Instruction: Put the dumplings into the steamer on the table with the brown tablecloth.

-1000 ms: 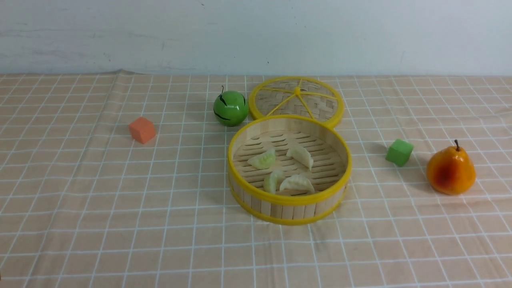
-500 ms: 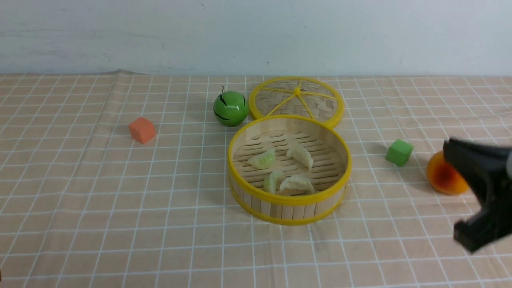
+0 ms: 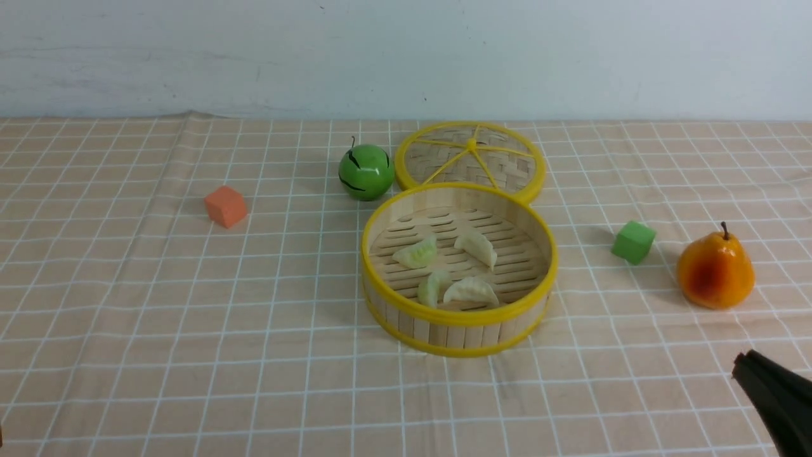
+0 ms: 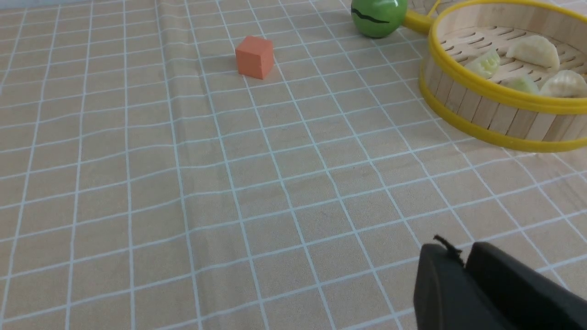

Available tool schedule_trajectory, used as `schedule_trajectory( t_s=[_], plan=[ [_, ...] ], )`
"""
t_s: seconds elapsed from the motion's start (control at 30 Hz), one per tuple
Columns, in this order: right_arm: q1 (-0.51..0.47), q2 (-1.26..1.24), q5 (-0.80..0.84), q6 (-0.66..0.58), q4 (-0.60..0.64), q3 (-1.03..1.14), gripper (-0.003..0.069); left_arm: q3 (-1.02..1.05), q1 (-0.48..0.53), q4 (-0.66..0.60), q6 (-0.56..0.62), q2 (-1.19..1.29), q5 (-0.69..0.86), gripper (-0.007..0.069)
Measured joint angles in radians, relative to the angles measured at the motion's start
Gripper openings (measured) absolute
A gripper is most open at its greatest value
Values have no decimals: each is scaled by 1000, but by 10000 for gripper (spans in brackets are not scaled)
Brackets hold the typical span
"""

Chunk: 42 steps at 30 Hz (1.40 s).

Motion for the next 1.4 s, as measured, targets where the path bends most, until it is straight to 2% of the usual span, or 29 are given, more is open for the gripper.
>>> schedule_trajectory(
  t_s=[0.07,0.23,0.3,0.33,0.4,0.53,0.67,0.9,1.4],
  plan=[
    [0,-2,20,0,1,0,-13,0,0,0,0,0,1,74],
    [-23,-171,287,-4,51,0,-10,0,0,0,0,0,2,81],
    [-62,-302,461,-4,77,1,-10,0,0,0,0,0,2,84],
    [-66,-313,474,-4,78,2,-10,0,0,0,0,0,2,84],
    [-130,-453,626,-4,84,1,-6,0,0,0,0,0,2,85],
    [-257,-635,816,-4,84,2,-2,0,0,0,0,0,4,89],
    [-324,-660,929,-1,84,2,0,0,0,-1,0,0,7,92],
    [-338,-660,1031,42,84,-5,4,0,0,-1,0,0,7,94],
    [-338,-660,1046,42,84,-8,14,0,0,-1,0,0,7,110]
  ],
)
